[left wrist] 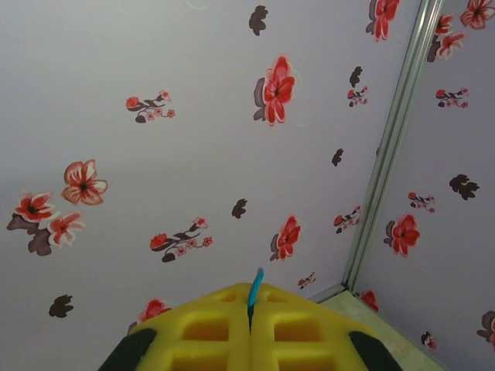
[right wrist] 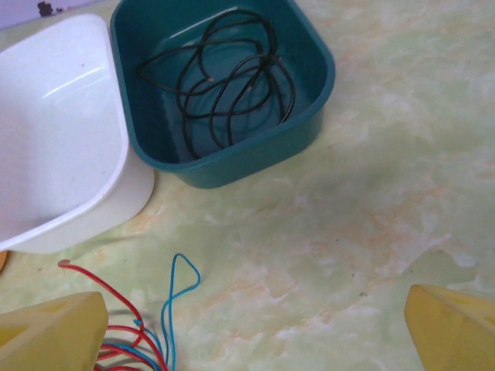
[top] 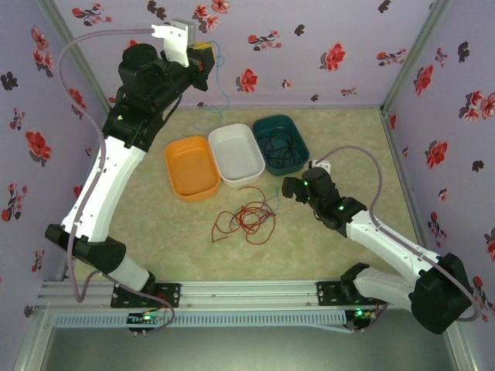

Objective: Untangle the cables

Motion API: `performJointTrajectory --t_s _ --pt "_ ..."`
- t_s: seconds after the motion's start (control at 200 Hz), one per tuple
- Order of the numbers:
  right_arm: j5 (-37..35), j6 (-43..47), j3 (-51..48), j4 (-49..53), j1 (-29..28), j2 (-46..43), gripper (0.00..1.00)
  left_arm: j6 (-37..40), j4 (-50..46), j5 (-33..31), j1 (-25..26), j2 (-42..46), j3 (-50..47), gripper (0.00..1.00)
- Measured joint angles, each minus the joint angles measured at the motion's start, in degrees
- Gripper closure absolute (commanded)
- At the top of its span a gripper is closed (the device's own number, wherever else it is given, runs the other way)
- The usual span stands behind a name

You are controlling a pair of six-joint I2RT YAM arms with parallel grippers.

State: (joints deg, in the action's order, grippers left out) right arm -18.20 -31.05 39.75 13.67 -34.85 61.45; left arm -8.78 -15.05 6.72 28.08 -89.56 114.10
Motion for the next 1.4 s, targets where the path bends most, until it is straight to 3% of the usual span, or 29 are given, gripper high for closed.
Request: performJointTrajectory --t_s 0.6,1.4 --pt "-8.7 0.4 2.3 4.9 0.0 -5.3 0.01 -2.2 1.6 1.1 -0.7 -3.0 -4.9 1.0" --pt "-8.6 1.0 3.1 4.9 0.0 -2.5 0.01 -11.1 6.8 1.4 -0.7 -7.7 -19.1 1.0"
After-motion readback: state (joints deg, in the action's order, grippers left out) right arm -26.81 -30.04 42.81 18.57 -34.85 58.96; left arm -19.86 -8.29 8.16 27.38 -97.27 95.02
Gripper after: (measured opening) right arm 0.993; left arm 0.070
